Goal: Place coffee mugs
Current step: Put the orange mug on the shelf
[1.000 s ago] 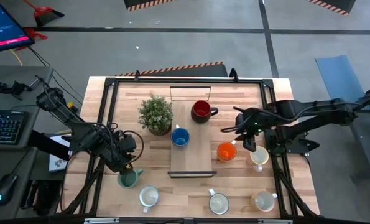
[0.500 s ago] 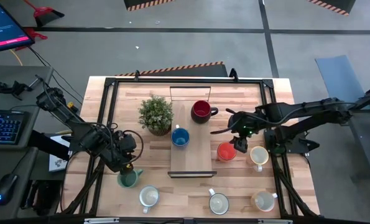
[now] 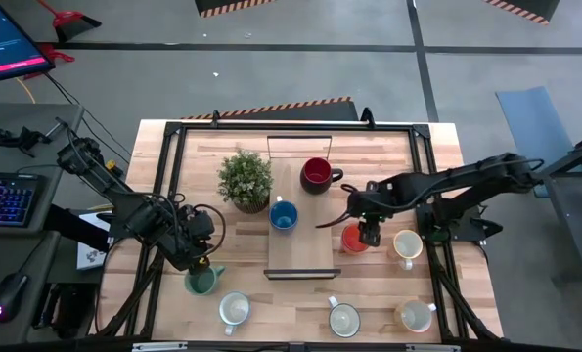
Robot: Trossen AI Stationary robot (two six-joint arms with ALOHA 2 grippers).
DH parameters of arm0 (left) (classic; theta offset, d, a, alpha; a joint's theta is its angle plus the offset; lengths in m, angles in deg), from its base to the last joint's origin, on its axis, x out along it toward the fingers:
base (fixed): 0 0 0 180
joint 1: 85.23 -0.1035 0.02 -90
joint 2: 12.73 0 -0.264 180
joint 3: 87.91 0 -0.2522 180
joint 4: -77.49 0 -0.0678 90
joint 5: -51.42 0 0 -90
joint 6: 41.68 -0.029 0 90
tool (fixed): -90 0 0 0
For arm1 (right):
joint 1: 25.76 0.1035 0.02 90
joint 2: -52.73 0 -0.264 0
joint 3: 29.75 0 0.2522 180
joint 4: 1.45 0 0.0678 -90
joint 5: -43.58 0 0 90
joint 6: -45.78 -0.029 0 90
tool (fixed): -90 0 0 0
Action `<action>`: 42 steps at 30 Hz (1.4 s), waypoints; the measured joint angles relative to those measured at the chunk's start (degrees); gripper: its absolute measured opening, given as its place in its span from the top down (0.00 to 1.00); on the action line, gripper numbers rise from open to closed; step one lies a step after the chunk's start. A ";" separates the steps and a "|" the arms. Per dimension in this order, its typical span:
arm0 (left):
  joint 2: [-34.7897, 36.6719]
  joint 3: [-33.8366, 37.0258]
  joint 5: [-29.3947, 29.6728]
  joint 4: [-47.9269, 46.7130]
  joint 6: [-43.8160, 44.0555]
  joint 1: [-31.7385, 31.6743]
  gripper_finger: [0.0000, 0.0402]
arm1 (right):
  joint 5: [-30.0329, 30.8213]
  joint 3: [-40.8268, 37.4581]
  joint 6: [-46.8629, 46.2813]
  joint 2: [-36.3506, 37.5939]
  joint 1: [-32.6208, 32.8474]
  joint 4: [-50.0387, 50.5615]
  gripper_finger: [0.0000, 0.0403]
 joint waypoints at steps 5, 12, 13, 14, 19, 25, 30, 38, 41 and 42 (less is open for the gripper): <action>0.00 -0.01 0.04 0.02 0.04 0.00 0.73 | 0.50 0.00 3.00 -3.45 0.00 -0.67 0.51; 0.00 0.00 0.07 0.06 0.03 0.01 0.73 | 0.24 0.00 4.25 -6.62 0.16 -1.96 0.51; 0.00 0.00 0.07 0.04 0.04 0.00 0.73 | 0.24 0.00 4.58 -7.06 0.24 -2.32 0.51; 0.00 -0.01 0.09 0.07 0.04 0.00 0.73 | 0.18 0.00 4.91 -7.56 0.24 -2.75 0.51; 0.00 -0.01 0.09 0.14 0.04 0.00 0.73 | 0.00 0.00 5.05 -9.78 0.31 -3.30 0.51; 0.00 -0.01 0.09 0.20 0.04 0.02 0.73 | -0.03 0.00 3.26 -10.49 0.31 -3.33 0.53; 0.00 -0.01 0.09 0.20 0.04 0.00 0.73 | -0.34 0.00 0.64 -10.47 0.36 -3.10 0.63; 0.00 -0.01 0.14 0.20 0.04 0.02 0.73 | -0.70 0.00 -1.15 -10.47 0.37 -2.52 0.96; 0.00 -0.01 0.21 0.22 0.04 0.00 0.73 | 0.87 0.00 -0.68 -9.79 0.65 -0.74 0.98; 0.00 0.01 0.31 0.23 0.04 0.01 0.73 | 1.10 0.00 -0.58 -9.27 0.70 0.43 0.99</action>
